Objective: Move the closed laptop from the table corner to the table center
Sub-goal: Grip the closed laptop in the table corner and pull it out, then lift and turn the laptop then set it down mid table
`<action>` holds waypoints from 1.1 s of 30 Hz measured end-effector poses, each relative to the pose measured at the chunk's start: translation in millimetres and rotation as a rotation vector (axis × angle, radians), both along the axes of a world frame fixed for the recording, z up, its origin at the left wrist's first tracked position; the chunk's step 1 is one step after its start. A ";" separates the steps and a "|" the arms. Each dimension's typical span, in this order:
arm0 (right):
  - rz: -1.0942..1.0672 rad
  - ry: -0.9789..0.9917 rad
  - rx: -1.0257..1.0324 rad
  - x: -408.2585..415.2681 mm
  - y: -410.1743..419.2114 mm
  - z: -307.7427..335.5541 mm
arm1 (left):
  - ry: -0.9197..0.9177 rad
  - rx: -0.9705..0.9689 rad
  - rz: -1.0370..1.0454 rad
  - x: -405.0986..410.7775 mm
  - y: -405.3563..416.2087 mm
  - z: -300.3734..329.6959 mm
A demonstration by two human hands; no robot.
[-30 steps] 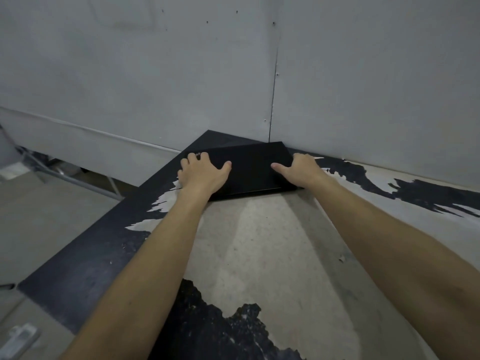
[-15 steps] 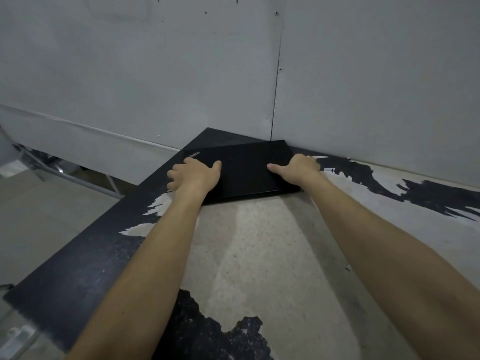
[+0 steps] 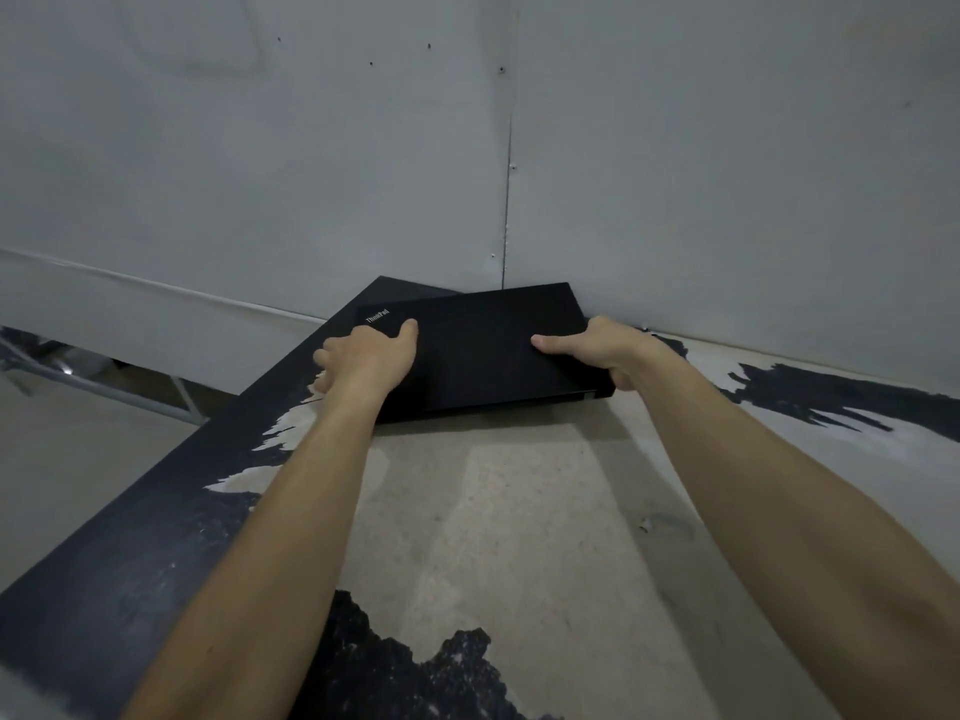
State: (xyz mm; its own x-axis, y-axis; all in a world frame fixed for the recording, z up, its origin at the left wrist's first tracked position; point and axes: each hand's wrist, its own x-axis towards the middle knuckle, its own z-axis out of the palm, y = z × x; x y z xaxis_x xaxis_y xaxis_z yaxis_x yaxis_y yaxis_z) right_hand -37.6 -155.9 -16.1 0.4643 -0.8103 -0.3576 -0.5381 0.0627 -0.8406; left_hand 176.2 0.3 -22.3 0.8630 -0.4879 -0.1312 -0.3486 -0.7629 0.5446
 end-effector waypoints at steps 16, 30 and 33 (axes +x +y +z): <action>-0.356 -0.571 0.115 -129.1 71.0 -6.1 | -0.122 -0.152 -0.233 -93.1 17.0 46.4; -0.713 -0.786 -0.011 -203.7 113.3 -3.5 | 0.006 -0.564 -0.239 -193.3 8.1 29.4; -0.782 -0.832 -0.024 -210.5 119.4 -6.4 | 0.393 -0.767 -0.140 -215.5 3.8 25.2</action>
State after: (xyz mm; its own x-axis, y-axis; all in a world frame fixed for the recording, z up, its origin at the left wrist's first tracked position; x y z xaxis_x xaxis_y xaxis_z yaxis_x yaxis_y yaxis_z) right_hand -248.1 -36.6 -22.5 -0.0853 -0.9841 -0.1558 0.3655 0.1146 -0.9237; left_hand -39.3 4.1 2.9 0.7500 -0.6615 0.0014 -0.0909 -0.1010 0.9907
